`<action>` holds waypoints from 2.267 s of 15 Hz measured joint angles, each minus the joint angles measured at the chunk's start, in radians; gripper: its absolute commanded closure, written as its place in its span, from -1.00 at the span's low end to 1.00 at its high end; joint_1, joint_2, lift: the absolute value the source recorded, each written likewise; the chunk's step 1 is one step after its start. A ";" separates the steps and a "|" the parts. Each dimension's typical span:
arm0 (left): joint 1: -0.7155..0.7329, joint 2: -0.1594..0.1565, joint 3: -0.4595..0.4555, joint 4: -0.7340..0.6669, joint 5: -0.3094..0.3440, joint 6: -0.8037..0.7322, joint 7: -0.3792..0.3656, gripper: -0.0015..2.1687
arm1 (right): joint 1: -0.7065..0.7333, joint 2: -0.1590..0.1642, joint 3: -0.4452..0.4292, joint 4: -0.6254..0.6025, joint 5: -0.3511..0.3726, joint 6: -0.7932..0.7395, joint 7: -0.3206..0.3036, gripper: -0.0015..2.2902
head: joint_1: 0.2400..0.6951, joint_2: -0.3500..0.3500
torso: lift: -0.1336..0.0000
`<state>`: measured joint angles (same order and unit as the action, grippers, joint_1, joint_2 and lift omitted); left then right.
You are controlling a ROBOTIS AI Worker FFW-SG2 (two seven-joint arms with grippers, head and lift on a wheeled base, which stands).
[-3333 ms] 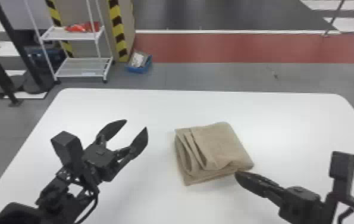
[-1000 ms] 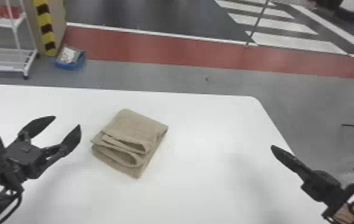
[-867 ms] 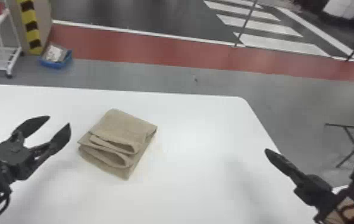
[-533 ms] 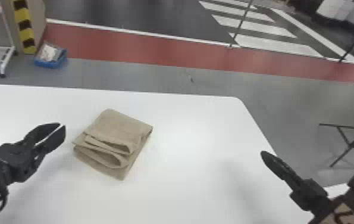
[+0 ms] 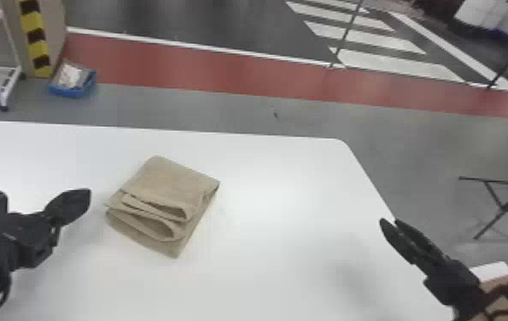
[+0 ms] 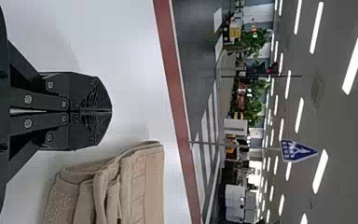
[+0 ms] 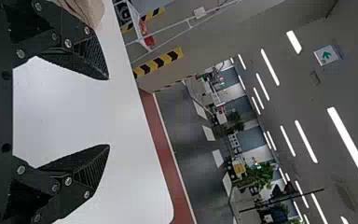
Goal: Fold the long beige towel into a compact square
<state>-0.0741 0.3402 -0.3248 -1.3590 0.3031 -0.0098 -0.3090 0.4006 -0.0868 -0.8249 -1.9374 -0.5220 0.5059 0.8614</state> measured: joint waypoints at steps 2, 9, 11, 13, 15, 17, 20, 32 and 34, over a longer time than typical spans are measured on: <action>0.019 0.001 -0.013 -0.008 -0.002 0.013 0.001 0.97 | 0.001 0.006 -0.007 0.001 -0.008 -0.006 0.009 -0.68 | 1.00 -1.00 | -0.86; 0.142 0.008 -0.019 -0.171 -0.007 0.063 -0.001 0.97 | 0.003 0.016 -0.028 0.009 -0.024 -0.015 0.027 -0.68 | 1.00 -1.00 | -0.86; 0.173 0.009 -0.022 -0.226 -0.007 0.078 0.000 0.97 | 0.003 0.020 -0.031 0.015 -0.024 -0.019 0.034 -0.68 | 1.00 -1.00 | -0.86; 0.181 0.000 -0.024 -0.248 -0.024 0.083 0.026 0.97 | 0.003 0.028 -0.039 0.017 -0.027 -0.023 0.048 -0.68 | 1.00 -1.00 | -0.86; 0.154 -0.013 -0.022 -0.226 -0.050 0.075 0.076 0.97 | 0.004 0.039 -0.056 0.016 -0.031 -0.023 0.065 -0.68 | 1.00 -1.00 | -0.86; 0.104 -0.023 -0.030 -0.158 -0.063 0.048 0.105 0.97 | 0.007 0.047 -0.072 0.014 -0.036 -0.022 0.074 -0.68 | 1.00 -1.00 | -0.86; 0.067 -0.044 -0.036 -0.093 -0.091 0.018 0.107 0.97 | 0.018 0.054 -0.098 0.011 -0.053 -0.020 0.087 -0.68 | 1.00 -1.00 | -0.86; 0.055 -0.048 -0.068 -0.057 -0.091 -0.049 0.074 0.97 | 0.005 0.052 -0.123 0.018 -0.053 -0.004 0.088 -0.68 | 1.00 -1.00 | -0.86; 0.088 -0.042 -0.075 -0.125 -0.089 -0.017 0.073 0.97 | 0.000 0.052 -0.123 0.018 -0.052 0.005 0.088 -0.68 | 1.00 -1.00 | -0.86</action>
<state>0.0136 0.2987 -0.3999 -1.4837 0.2140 -0.0272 -0.2363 0.4011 -0.0349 -0.9480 -1.9196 -0.5742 0.5113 0.9495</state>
